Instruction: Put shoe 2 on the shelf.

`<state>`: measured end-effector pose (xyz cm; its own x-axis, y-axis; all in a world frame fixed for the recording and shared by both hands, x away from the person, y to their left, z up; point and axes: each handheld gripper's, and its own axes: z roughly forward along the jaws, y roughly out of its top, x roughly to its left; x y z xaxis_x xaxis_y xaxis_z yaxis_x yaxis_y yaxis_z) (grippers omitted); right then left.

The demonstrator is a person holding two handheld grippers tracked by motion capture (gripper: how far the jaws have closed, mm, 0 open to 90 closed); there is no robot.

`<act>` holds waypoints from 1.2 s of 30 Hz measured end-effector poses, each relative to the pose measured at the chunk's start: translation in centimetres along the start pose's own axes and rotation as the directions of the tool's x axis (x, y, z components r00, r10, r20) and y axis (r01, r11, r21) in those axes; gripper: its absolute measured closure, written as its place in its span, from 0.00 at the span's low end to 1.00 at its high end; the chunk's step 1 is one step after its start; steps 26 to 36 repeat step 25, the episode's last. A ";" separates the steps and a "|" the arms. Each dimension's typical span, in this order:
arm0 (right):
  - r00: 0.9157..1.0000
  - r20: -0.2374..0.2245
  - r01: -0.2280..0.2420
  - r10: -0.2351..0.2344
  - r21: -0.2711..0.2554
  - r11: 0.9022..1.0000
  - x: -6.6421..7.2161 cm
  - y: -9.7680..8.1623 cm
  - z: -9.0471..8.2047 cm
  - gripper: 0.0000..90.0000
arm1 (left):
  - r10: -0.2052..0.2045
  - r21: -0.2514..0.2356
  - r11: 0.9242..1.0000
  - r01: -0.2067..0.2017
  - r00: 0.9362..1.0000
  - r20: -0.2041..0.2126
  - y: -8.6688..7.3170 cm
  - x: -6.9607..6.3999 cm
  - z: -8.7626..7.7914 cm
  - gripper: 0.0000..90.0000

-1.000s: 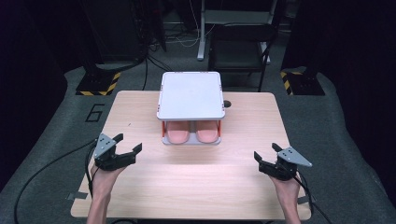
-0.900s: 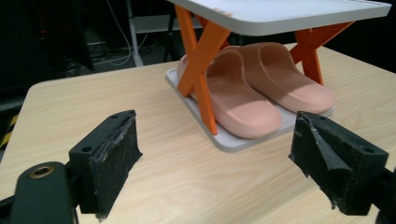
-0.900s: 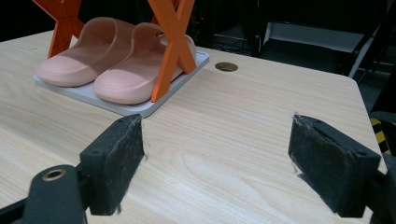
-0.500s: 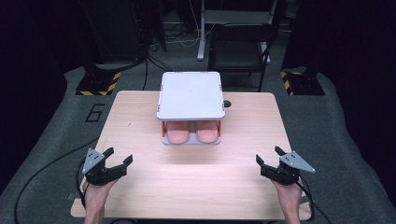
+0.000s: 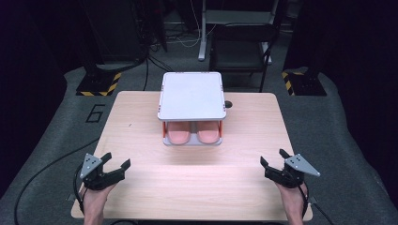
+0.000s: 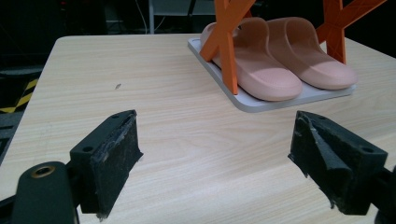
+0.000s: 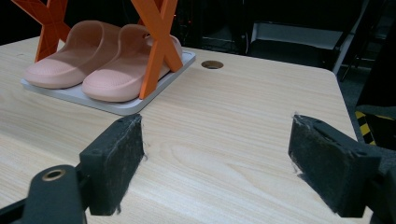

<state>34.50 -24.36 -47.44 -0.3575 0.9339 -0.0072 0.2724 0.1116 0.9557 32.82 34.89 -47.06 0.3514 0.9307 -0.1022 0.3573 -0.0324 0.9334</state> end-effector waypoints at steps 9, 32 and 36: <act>1.000 -0.006 0.005 -0.005 0.009 1.000 0.1 -0.2 0.2 0.19 | -0.007 0.001 1.000 0.007 1.000 -0.007 0.1 0.1 0.1 0.17; 1.000 -0.003 0.011 -0.011 0.021 1.000 0.4 -0.3 0.3 0.19 | -0.020 -0.002 1.000 0.020 1.000 -0.001 -0.2 0.6 0.1 0.17; 1.000 -0.003 0.011 -0.011 0.021 1.000 0.4 -0.3 0.3 0.19 | -0.020 -0.002 1.000 0.020 1.000 -0.001 -0.2 0.6 0.1 0.17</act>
